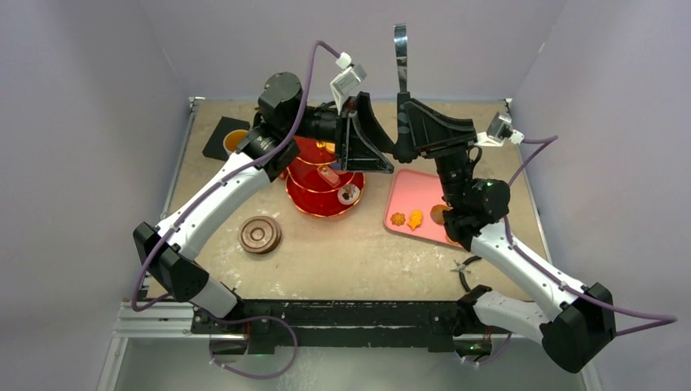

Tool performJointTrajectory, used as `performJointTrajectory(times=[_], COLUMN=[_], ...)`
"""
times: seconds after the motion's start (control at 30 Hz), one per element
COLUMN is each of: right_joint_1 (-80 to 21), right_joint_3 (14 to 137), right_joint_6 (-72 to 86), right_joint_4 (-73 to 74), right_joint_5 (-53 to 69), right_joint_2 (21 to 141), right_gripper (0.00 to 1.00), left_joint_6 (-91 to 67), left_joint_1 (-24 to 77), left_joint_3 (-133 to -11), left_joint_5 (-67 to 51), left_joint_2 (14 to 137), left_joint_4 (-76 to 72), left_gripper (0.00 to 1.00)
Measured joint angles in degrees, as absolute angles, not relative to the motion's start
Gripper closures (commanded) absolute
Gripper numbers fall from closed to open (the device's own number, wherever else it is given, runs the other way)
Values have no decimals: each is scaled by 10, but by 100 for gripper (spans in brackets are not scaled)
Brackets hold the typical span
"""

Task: Serve the afternoon tea
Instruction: Adjust the clamp.

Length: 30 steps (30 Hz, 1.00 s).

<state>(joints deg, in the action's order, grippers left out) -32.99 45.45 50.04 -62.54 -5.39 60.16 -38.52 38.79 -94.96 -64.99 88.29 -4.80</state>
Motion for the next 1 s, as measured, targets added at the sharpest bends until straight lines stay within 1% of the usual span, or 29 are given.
performJointTrajectory(times=[0.27,0.37,0.47,0.5,0.57,0.6,0.63,0.7,0.87,0.97,1.0], right_joint_1=[-330,-334,-342,-346,-352,-354,-356,-358,-361,-360,-359], right_joint_3=[464,464,464,464,464,464,464,464,464,465,467], right_joint_6=[514,518,521,521,521,520,520,520,510,496,489], right_joint_4=[-645,-655,-667,-670,-672,-673,-673,-674,-664,-626,-608], right_joint_5=[-49,-49,-49,-50,-50,-50,-50,-50,-49,-48,-46], right_joint_2=[613,618,627,631,639,641,642,643,628,603,594], right_gripper=[57,57,58,58,57,57,57,57,54,52,49], left_joint_6=[-386,-390,-395,-396,-397,-399,-398,-397,-361,-316,-296], left_joint_1=[389,390,390,390,390,390,390,390,387,380,376], left_joint_3=[-949,-949,-949,-949,-949,-949,-949,-949,-953,-969,-975], left_joint_5=[-648,-646,-644,-644,-643,-643,-643,-643,-641,-639,-633], left_joint_2=[891,895,901,903,907,908,909,910,910,913,913], left_joint_4=[-58,-63,-67,-67,-67,-67,-67,-64,-29,36,64], left_gripper=[37,41,47,50,63,74,84,100,100,100,100])
